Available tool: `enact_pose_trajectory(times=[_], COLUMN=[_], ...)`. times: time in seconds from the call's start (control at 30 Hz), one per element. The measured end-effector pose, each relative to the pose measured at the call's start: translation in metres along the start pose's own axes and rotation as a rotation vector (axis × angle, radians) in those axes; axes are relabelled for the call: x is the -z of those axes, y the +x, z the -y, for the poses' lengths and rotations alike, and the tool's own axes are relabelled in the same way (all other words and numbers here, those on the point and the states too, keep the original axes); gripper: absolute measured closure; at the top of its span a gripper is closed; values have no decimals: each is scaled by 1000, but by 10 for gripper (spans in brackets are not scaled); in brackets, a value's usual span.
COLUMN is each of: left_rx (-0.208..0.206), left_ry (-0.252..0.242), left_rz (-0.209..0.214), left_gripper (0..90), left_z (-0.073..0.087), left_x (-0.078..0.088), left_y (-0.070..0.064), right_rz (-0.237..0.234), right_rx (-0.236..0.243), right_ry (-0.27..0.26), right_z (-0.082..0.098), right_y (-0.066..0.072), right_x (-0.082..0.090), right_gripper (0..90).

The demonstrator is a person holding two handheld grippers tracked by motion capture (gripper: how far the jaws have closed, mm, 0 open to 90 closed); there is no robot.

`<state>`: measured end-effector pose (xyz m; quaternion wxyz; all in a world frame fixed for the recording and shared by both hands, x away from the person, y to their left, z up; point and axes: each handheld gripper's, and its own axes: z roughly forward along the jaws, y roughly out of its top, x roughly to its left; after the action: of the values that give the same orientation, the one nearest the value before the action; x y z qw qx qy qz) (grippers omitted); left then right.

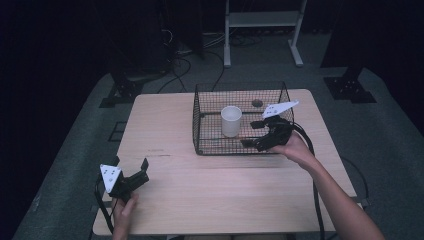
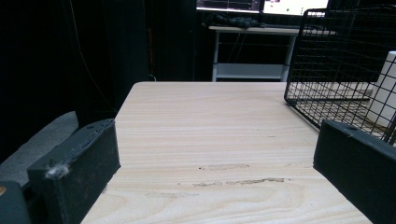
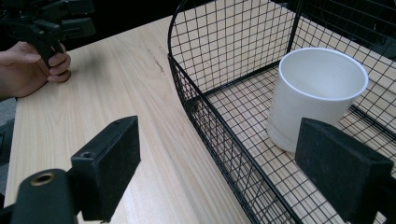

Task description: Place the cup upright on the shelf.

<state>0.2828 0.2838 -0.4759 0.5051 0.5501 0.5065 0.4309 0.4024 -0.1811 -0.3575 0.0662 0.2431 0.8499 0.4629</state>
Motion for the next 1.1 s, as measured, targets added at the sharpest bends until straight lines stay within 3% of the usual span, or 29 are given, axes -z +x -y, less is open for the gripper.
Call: enact_pose_trajectory(times=[1.1], left_rx=[0], left_ry=[0], left_rz=[0], left_gripper=[0], left_z=[0], left_x=[0], left_y=[0], right_rz=[-15], right_rx=[-37], right_ry=[-15], right_z=[43], right_y=[13], right_x=[18], right_gripper=[134])
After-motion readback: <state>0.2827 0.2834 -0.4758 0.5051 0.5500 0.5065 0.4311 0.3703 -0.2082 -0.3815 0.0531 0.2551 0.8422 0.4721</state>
